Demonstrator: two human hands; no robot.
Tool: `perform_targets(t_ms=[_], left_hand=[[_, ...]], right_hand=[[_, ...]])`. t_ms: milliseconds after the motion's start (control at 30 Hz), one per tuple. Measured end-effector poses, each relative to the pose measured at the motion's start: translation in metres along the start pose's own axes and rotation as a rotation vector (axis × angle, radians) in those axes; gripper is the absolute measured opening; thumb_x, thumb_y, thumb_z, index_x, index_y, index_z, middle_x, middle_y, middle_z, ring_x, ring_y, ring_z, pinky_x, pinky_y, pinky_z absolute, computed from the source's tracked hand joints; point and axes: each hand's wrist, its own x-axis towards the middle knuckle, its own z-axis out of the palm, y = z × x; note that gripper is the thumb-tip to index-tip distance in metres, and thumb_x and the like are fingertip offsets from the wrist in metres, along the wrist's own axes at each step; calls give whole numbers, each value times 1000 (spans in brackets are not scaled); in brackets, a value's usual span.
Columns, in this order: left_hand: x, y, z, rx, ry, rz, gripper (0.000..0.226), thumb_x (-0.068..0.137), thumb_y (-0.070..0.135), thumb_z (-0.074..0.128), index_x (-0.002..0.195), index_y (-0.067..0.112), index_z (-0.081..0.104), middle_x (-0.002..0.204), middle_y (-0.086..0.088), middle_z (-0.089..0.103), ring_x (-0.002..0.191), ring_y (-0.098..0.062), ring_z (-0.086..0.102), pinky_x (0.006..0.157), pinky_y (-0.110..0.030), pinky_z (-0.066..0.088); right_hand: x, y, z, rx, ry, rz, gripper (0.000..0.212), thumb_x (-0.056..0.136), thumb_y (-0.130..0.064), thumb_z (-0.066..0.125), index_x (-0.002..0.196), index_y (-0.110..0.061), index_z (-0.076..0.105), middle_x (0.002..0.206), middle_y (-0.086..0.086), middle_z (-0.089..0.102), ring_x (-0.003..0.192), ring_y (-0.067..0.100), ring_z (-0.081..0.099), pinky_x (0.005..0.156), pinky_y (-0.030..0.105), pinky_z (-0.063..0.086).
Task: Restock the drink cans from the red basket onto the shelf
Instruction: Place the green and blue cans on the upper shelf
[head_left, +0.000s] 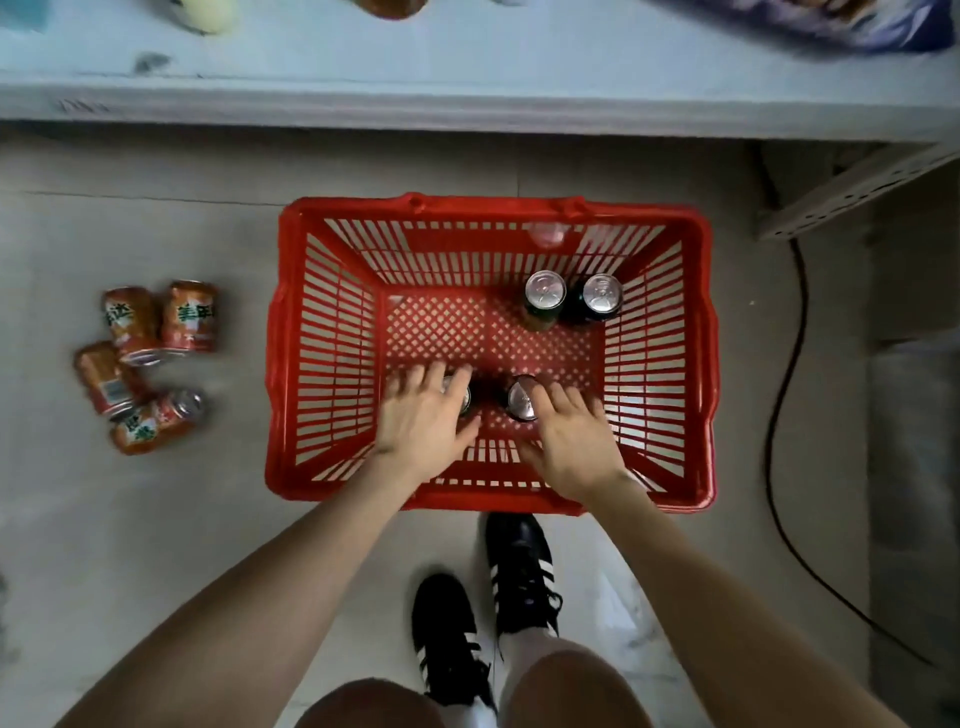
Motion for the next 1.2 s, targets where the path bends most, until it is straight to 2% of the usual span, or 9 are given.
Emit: perform_targets(t_ms=[167,300,433,533,800,933,1200], left_hand=[[20,-2,40,-6,-102,-13,69,90,59,47,146,23,29,142,-7,43,129,-26,43,101,-44,42],[31,-2,61,-10,-162,-34,69,91,58,49,147,24,27,144,-11,38,130,-28,42,98,-43,47],[43,-4,72,-37,-224,-53,68,92,49,55,147,24,23,144,-13,34,123,-30,47,84,-40,53],[50,-5,79,-74,-251,-59,65,92,42,59,144,23,25,142,-15,32,117,-32,51,82,-41,55],[53,-7,80,-164,-221,-76,62,88,32,69,137,19,33,137,-16,34,111,-35,57,84,-40,56],[52,-12,70,-235,-210,-85,60,85,29,73,133,19,38,137,-16,36,106,-38,62,82,-40,59],[32,-13,18,-267,-151,-109,62,79,27,78,130,22,43,132,-14,42,103,-38,65,81,-40,60]], right_hand=[[26,8,30,10,-109,-6,70,92,-41,55,149,-18,23,147,7,36,134,28,35,110,46,31],[40,16,43,21,-119,4,67,92,-41,55,147,-18,25,143,6,38,132,27,36,109,43,32],[54,22,54,20,-143,-4,65,92,-39,59,144,-17,27,141,6,39,130,27,39,104,43,40],[63,23,61,42,-171,-4,65,92,-36,61,144,-15,27,142,8,37,130,29,40,96,42,49],[72,18,61,82,-222,35,69,90,-30,66,145,-11,29,139,13,38,133,39,36,99,44,46],[71,14,50,134,-221,93,70,87,-29,68,143,-8,31,137,15,40,130,37,39,102,44,43],[44,-2,1,143,-175,158,68,81,-32,73,135,-13,37,131,13,45,124,37,46,96,46,49]])
